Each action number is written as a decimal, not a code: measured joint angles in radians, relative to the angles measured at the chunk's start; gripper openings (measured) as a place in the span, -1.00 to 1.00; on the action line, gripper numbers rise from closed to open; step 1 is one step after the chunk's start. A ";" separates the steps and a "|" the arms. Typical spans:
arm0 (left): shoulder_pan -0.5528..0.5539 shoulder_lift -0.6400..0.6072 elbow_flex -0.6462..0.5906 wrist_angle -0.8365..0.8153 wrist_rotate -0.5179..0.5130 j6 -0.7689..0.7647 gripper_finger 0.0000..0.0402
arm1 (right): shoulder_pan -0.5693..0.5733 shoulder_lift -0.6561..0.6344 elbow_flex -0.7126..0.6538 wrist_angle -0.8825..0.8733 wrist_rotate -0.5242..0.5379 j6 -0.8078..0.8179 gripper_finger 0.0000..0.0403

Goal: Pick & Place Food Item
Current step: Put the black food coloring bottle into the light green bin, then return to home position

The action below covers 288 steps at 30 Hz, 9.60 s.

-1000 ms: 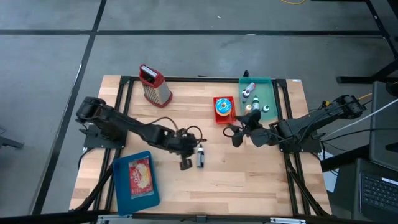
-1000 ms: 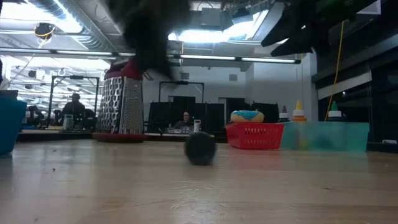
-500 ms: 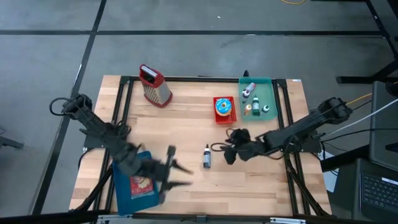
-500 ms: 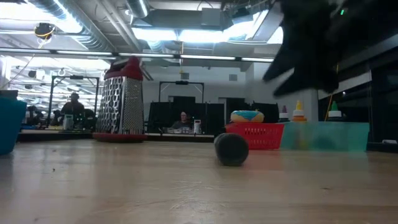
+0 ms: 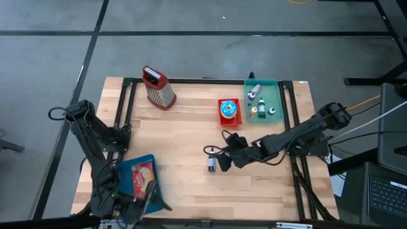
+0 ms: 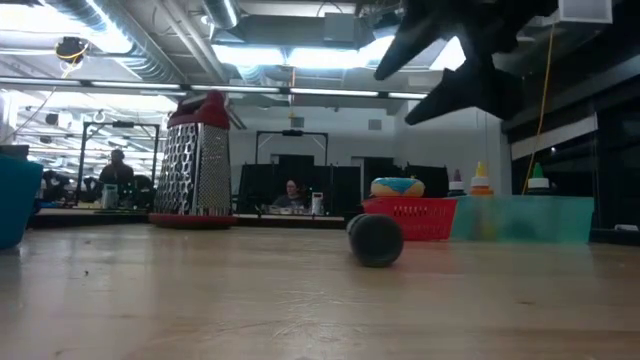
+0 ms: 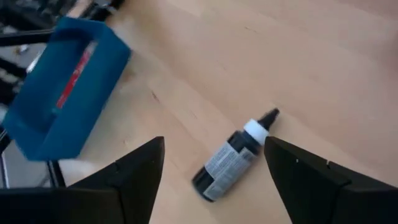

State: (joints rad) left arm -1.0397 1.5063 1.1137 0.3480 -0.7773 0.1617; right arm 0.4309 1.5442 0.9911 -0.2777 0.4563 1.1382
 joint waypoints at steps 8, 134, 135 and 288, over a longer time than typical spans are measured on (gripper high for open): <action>-0.125 0.022 0.000 0.000 -0.059 0.009 0.33 | -0.009 0.214 0.185 -0.113 -0.081 0.244 0.37; 0.633 0.016 -0.837 0.821 0.667 -0.322 0.11 | -0.380 0.073 0.038 -1.177 0.476 1.029 -0.50; 0.628 0.016 -0.837 0.833 0.667 -0.312 0.11 | -0.394 0.073 0.025 -1.166 0.479 1.026 -0.50; 0.732 -1.501 -0.777 -0.597 1.022 -0.116 0.11 | 0.466 -1.359 -0.858 0.486 0.048 -1.175 0.13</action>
State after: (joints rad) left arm -0.3077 0.0054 0.3362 -0.2494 0.2445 0.0461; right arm 0.8967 0.1855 0.1326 0.2082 0.5047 -0.0372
